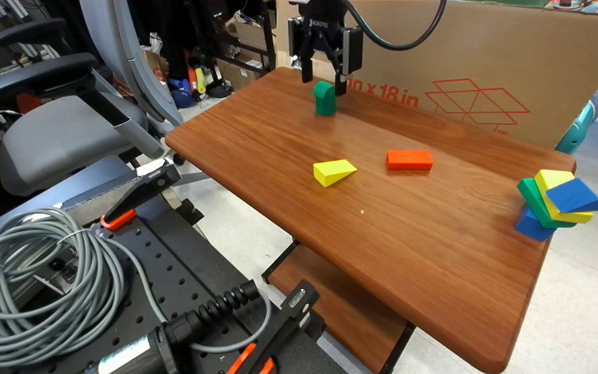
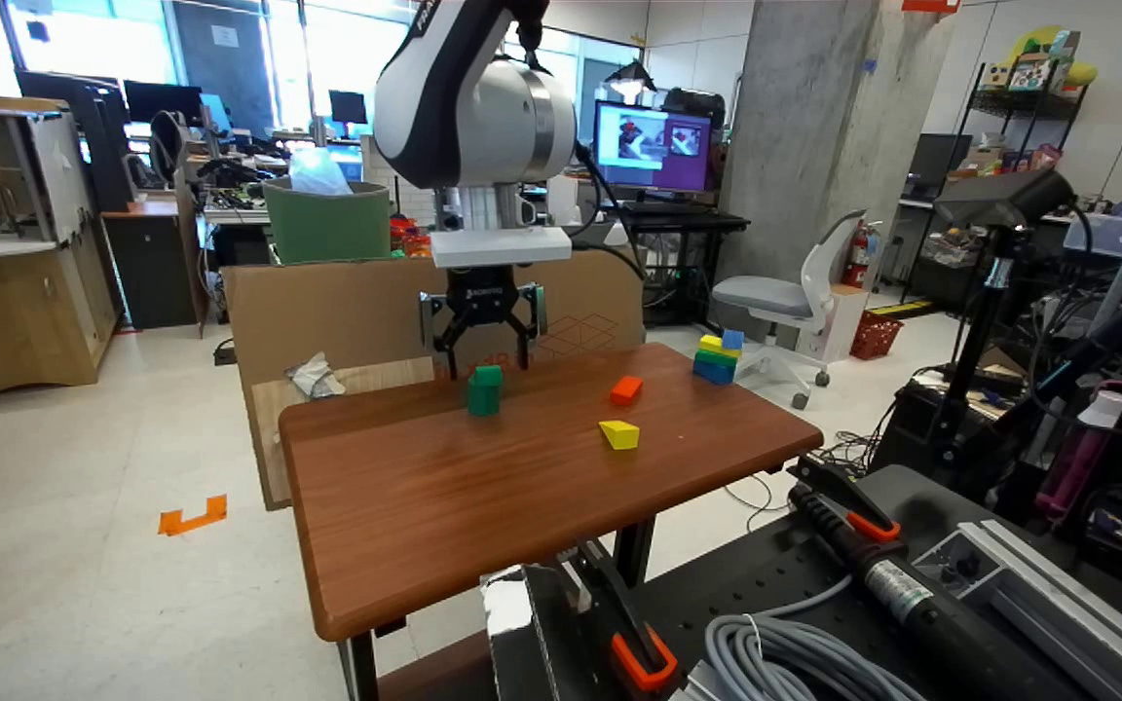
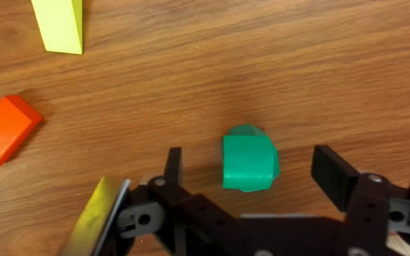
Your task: Remove the small green block from the rectangular block
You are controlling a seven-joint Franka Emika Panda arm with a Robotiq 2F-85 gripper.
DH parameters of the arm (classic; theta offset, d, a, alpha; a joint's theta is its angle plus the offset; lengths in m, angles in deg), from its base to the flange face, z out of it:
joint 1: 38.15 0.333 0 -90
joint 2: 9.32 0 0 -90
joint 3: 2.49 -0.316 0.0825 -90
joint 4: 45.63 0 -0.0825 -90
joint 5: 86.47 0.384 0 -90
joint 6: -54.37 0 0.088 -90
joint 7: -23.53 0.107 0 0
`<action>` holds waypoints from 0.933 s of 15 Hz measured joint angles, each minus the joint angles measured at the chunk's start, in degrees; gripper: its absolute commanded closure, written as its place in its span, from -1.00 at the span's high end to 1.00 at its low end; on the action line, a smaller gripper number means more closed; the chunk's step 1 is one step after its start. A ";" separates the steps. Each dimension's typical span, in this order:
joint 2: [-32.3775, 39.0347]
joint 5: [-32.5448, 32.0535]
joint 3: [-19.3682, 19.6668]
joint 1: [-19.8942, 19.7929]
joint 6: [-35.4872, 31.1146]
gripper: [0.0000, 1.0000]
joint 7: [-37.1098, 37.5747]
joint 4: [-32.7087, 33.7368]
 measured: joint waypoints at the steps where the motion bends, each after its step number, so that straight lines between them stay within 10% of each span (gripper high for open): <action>1: 0.18 0.01 0.00 0.00 0.09 0.06 0.00 0.29; 7: 0.99 0.00 0.07 0.02 1.01 -0.83 0.00 2.11; 14: -0.13 0.01 -0.69 0.23 1.23 -0.83 -0.63 1.75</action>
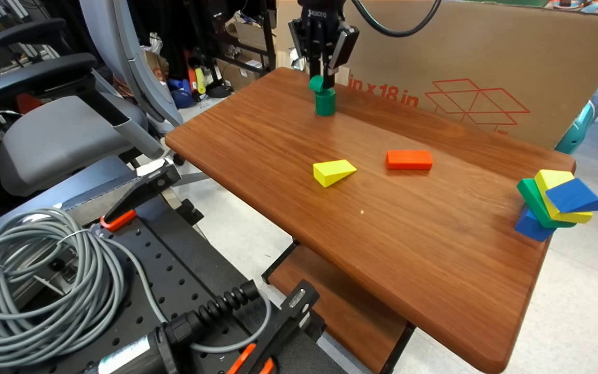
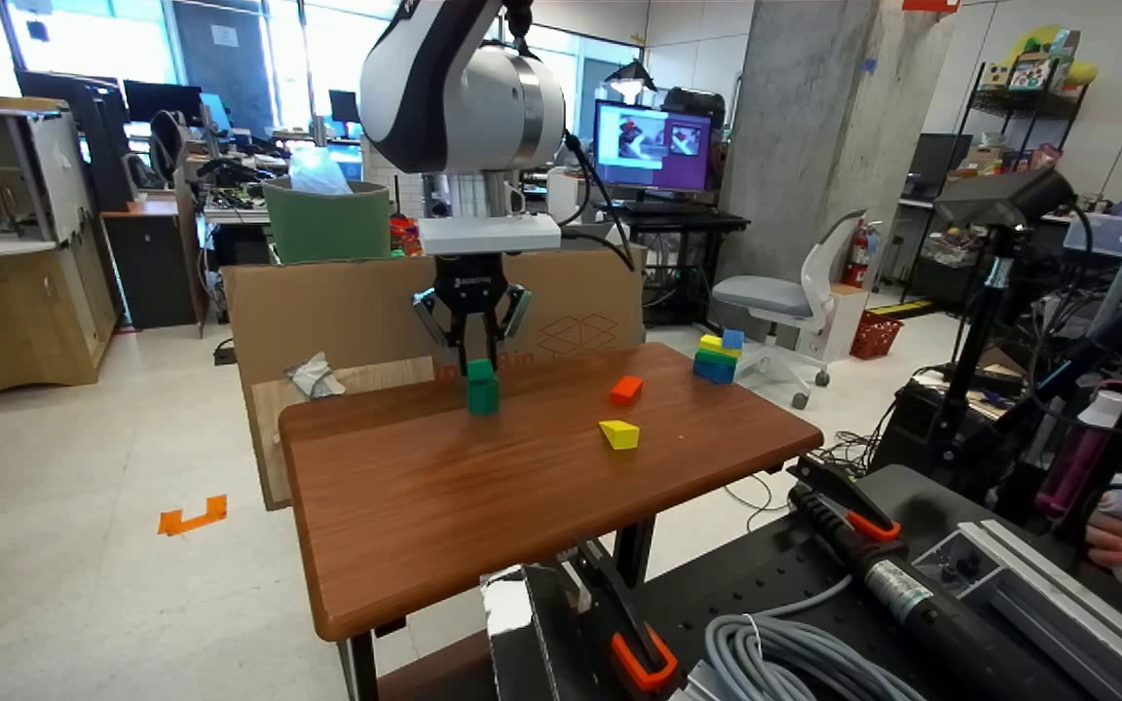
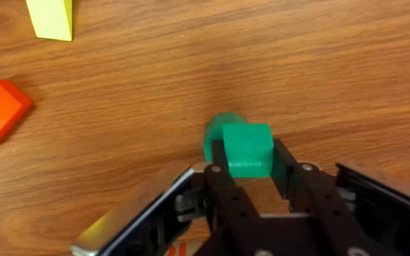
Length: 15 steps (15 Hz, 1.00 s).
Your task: Remove the small green block from the rectangular block
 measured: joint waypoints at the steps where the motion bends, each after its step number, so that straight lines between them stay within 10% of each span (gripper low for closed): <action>1: -1.17 -0.03 -0.42 0.16 -0.01 -0.83 -0.81 -1.29; 15: -9.27 -7.27 -2.04 4.64 -1.57 -0.83 -6.32 -22.76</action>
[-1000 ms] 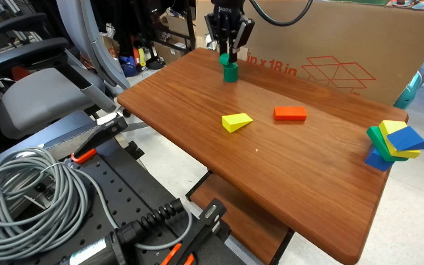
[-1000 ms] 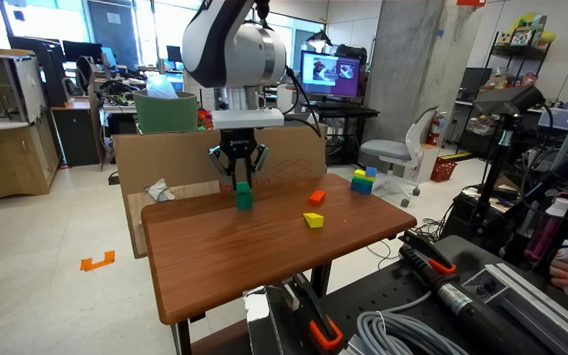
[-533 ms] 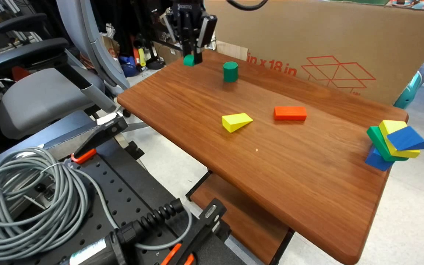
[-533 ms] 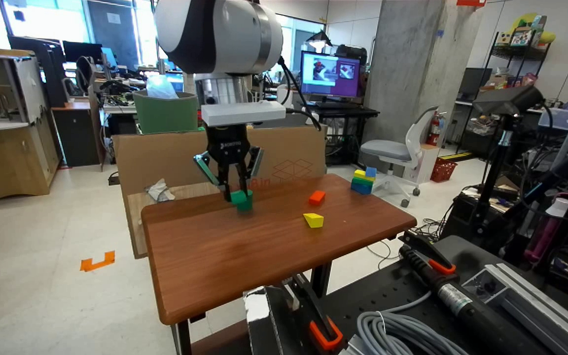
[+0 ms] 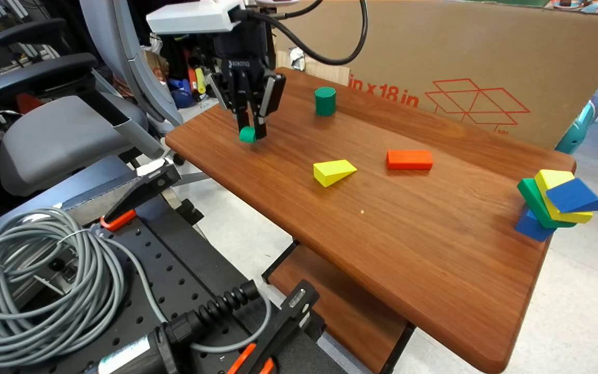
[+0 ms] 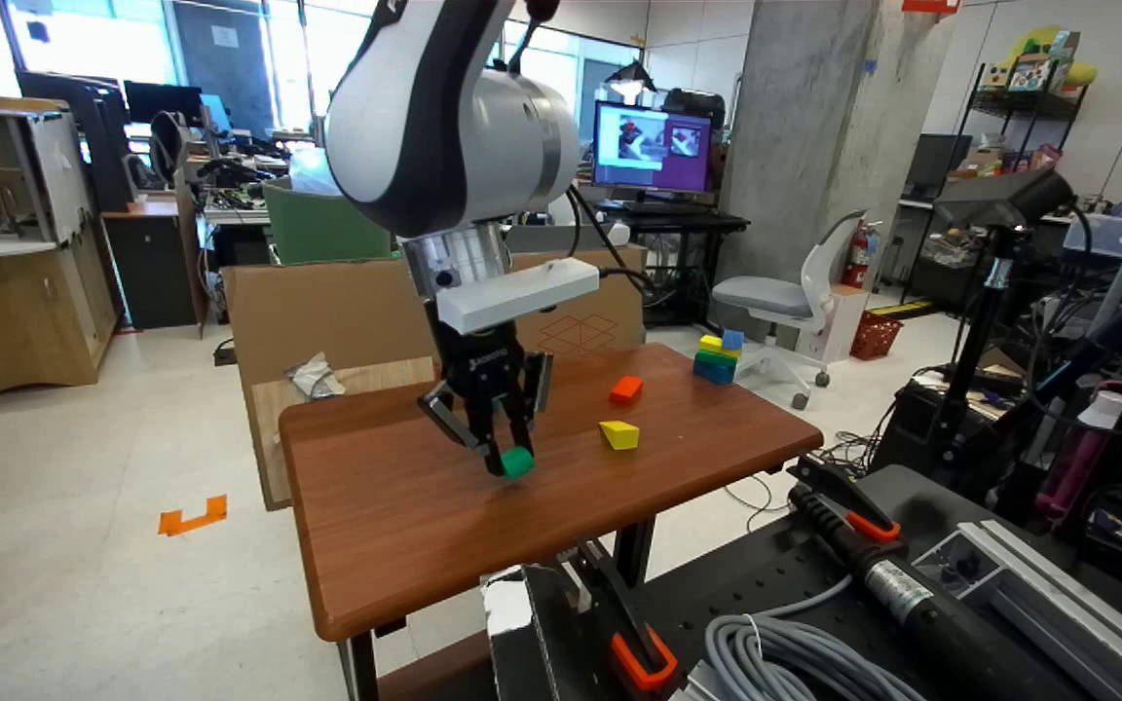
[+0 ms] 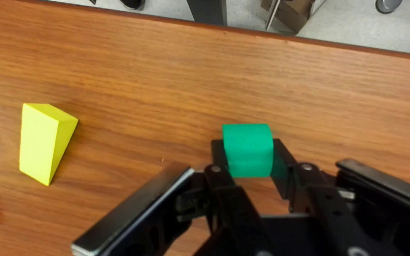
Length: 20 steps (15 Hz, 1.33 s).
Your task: Remove the small green block from the rectangular block
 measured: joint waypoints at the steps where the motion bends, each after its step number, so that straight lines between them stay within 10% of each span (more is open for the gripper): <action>1: 0.79 -0.82 0.18 0.02 -0.14 -0.83 0.00 0.02; 2: 1.57 -1.52 0.36 0.10 -0.38 -0.83 0.00 0.08; 3: 1.80 -2.03 0.41 0.21 -0.35 0.17 0.00 0.19; 9: 1.77 -3.36 0.53 0.94 -1.14 0.92 -0.08 0.03; 20: -26.75 -2.46 -1.51 0.65 -4.54 1.00 0.97 -16.71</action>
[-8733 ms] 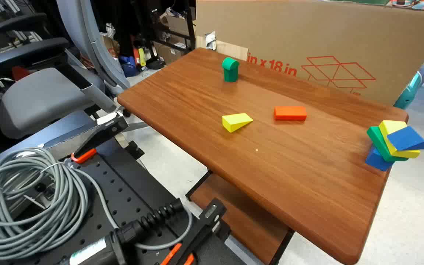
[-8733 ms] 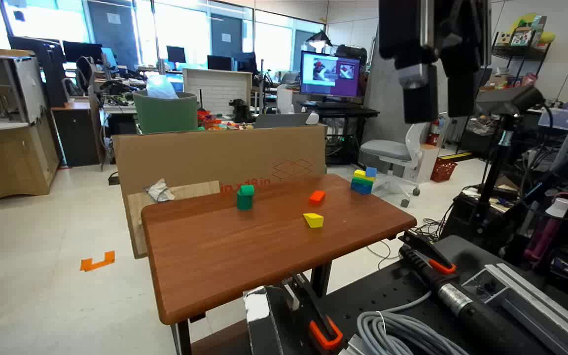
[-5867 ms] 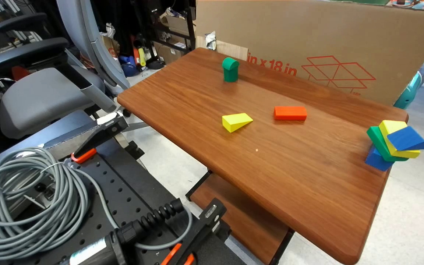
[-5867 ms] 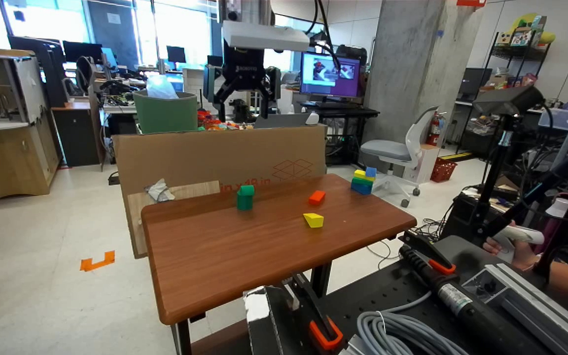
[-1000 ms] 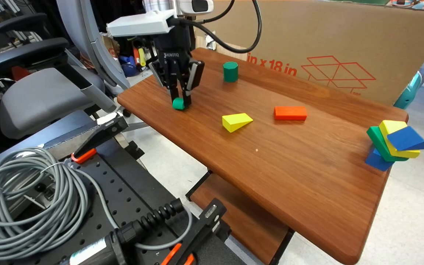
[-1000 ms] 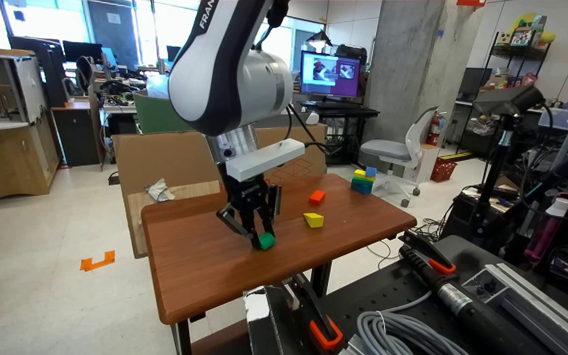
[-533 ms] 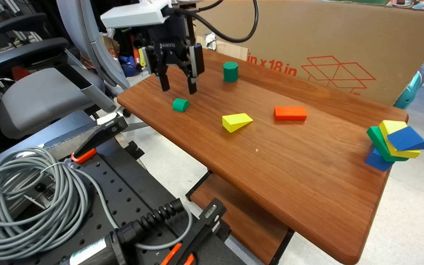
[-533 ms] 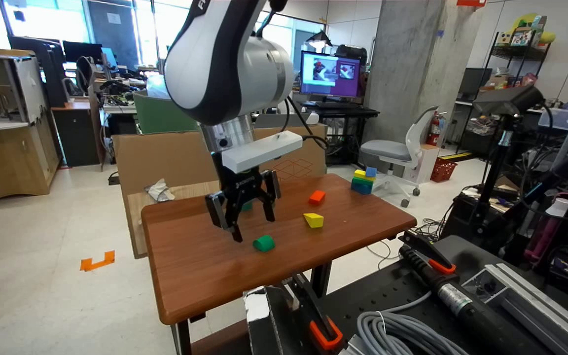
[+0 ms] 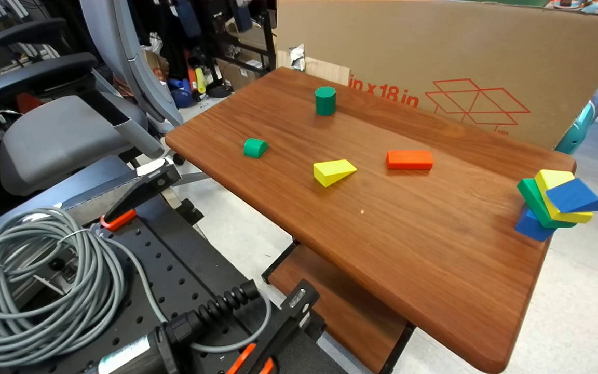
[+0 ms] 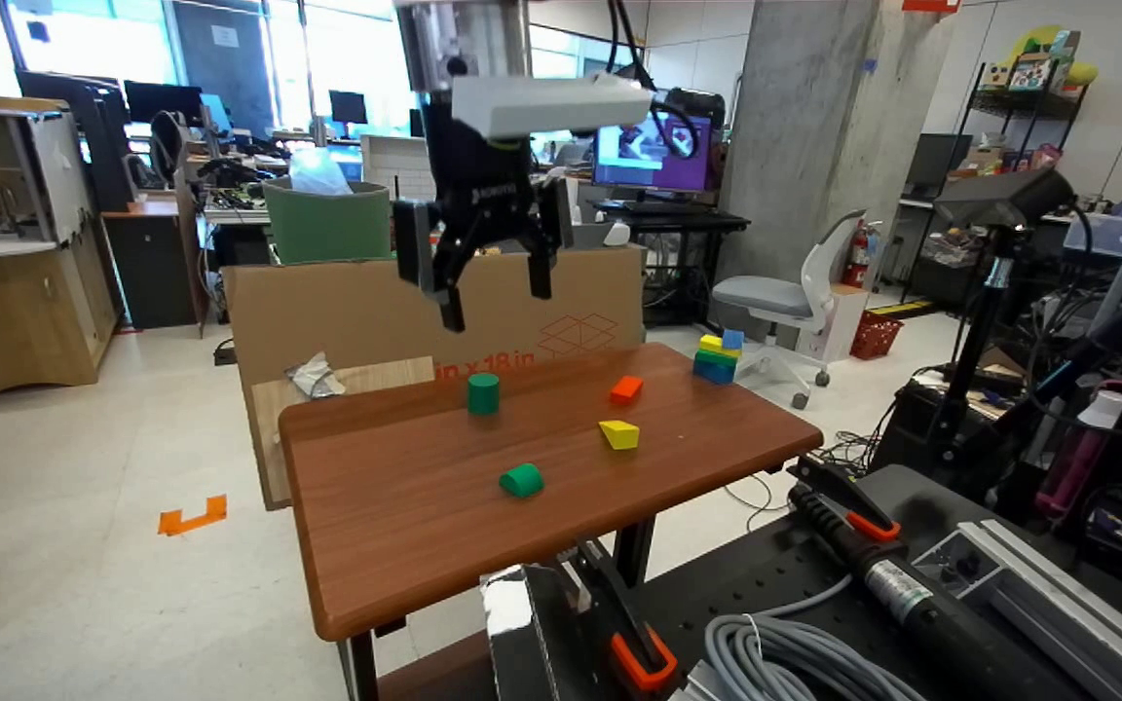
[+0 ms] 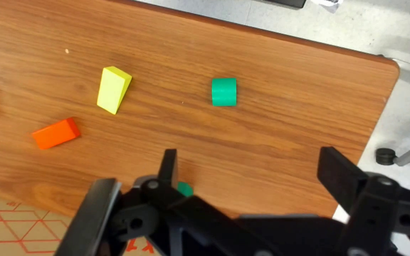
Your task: Remove the small green block from the rectangular block
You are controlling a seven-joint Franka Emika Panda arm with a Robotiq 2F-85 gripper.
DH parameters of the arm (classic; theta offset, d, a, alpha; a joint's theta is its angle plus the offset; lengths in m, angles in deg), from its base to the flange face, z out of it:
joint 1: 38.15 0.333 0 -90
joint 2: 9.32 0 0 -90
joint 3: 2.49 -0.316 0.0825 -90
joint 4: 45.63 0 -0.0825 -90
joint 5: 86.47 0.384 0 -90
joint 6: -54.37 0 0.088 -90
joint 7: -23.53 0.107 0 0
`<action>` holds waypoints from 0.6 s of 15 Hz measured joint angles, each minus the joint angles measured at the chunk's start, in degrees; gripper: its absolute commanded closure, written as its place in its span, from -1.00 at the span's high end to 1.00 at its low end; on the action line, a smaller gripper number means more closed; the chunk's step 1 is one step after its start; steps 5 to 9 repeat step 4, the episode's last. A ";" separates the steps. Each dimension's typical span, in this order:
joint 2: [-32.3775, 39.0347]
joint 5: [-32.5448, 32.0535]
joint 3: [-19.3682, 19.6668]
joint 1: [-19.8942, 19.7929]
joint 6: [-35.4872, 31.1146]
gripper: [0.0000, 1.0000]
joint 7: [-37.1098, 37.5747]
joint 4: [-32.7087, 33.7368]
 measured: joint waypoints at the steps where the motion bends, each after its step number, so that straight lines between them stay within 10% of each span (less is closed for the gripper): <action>1: -3.36 0.54 -0.17 -0.25 0.04 1.00 0.09 -1.98; 9: -10.08 1.08 -0.26 -0.57 0.08 1.00 0.09 -6.52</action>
